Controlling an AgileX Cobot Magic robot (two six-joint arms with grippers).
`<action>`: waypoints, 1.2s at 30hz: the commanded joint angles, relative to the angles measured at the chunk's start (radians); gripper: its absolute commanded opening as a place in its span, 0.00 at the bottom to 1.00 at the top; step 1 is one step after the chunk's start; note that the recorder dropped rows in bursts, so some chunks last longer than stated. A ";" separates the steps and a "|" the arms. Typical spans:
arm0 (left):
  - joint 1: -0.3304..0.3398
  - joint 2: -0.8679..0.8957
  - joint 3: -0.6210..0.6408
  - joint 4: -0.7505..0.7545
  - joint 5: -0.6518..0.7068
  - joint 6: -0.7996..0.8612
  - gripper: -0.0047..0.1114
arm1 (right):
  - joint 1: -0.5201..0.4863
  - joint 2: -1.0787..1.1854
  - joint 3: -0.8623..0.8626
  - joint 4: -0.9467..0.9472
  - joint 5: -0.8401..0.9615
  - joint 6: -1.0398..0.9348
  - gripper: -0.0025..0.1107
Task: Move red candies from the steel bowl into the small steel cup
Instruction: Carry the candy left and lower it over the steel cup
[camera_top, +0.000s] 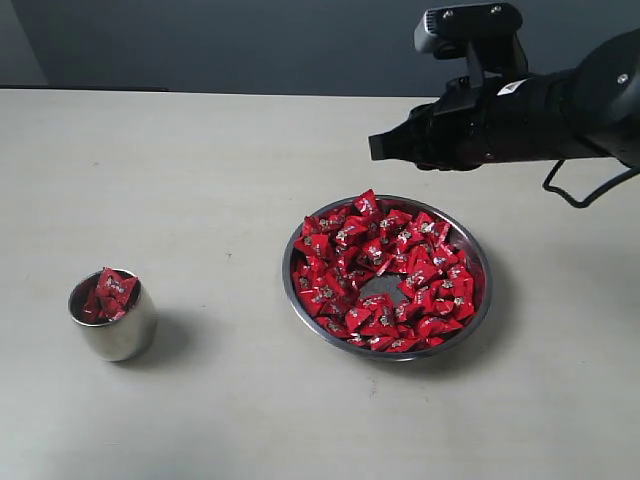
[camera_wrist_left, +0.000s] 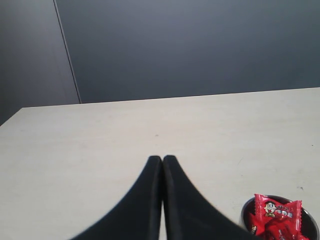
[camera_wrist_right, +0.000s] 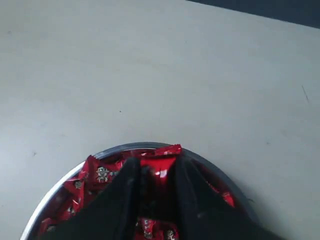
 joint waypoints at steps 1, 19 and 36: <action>0.001 -0.004 0.004 0.001 -0.006 -0.001 0.04 | -0.003 0.071 -0.009 -0.006 -0.011 -0.036 0.02; 0.001 -0.004 0.004 0.001 -0.005 -0.001 0.04 | 0.126 0.347 -0.333 0.609 0.304 -0.686 0.02; 0.001 -0.004 0.004 0.001 -0.007 -0.001 0.04 | 0.254 0.538 -0.504 0.770 0.646 -0.885 0.02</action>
